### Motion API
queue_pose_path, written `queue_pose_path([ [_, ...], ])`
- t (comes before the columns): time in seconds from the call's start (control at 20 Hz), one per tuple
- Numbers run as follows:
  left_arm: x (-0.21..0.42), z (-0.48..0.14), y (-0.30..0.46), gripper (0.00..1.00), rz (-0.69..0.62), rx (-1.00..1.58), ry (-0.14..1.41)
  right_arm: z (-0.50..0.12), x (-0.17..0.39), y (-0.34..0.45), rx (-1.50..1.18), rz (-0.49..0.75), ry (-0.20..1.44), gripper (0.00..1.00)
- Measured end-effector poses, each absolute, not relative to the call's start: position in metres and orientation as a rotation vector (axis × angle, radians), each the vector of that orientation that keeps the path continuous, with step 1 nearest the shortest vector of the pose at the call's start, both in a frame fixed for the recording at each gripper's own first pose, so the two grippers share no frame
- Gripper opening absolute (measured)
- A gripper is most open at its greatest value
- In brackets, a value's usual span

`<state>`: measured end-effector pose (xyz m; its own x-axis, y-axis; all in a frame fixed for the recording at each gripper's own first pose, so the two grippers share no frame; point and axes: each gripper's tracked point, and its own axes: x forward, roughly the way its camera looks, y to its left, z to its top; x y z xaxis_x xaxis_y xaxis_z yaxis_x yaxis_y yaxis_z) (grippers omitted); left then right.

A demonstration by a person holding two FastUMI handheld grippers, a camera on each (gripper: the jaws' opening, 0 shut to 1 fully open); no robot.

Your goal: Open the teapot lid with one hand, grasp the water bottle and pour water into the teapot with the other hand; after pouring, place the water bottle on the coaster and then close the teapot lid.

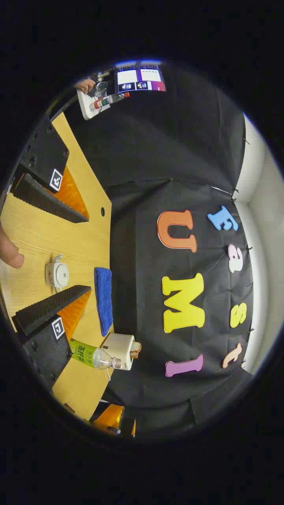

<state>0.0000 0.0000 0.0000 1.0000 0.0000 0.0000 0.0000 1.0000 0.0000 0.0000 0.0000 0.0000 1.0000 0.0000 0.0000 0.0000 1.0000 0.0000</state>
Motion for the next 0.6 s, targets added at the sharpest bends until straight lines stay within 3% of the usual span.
queue_pose_path([
  [0.6,0.010,-0.003,-0.008,0.99,-0.032,-0.024,-0.010,0.003,0.002,-0.008,-0.003,-0.041,-0.021,0.95],
])
